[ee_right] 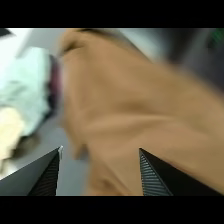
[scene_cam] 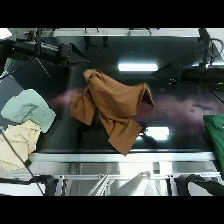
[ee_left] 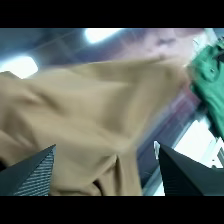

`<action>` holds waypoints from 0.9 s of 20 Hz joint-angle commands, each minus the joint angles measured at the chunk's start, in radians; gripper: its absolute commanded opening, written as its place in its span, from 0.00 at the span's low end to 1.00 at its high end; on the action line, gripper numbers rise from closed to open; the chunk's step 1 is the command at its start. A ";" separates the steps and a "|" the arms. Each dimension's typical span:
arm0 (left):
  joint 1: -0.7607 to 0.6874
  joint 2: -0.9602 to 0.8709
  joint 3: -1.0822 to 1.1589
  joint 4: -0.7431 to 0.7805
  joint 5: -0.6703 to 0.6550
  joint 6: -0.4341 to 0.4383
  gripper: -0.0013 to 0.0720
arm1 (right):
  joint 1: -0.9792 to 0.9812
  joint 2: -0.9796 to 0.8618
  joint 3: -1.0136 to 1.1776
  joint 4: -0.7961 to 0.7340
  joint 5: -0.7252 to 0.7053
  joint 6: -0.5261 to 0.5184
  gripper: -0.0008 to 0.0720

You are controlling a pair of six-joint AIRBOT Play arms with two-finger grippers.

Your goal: Fold the shirts.

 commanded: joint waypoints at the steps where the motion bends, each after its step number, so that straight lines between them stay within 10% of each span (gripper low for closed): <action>1: 0.082 -0.138 0.130 0.044 -0.227 -0.172 0.99 | -0.118 -0.060 0.000 -0.178 -0.008 0.026 0.72; 4: 0.087 -0.111 -0.045 0.062 -0.360 -0.259 0.99 | -0.219 -0.179 0.014 -0.206 0.001 0.056 0.72; 11: -0.109 0.100 -0.743 0.063 0.026 -0.212 0.99 | -0.162 -0.595 0.216 -0.204 0.082 0.111 0.72; 18: -0.312 -0.090 -0.731 0.052 0.187 -0.214 0.99 | -0.055 -0.733 0.275 -0.105 0.133 0.149 0.63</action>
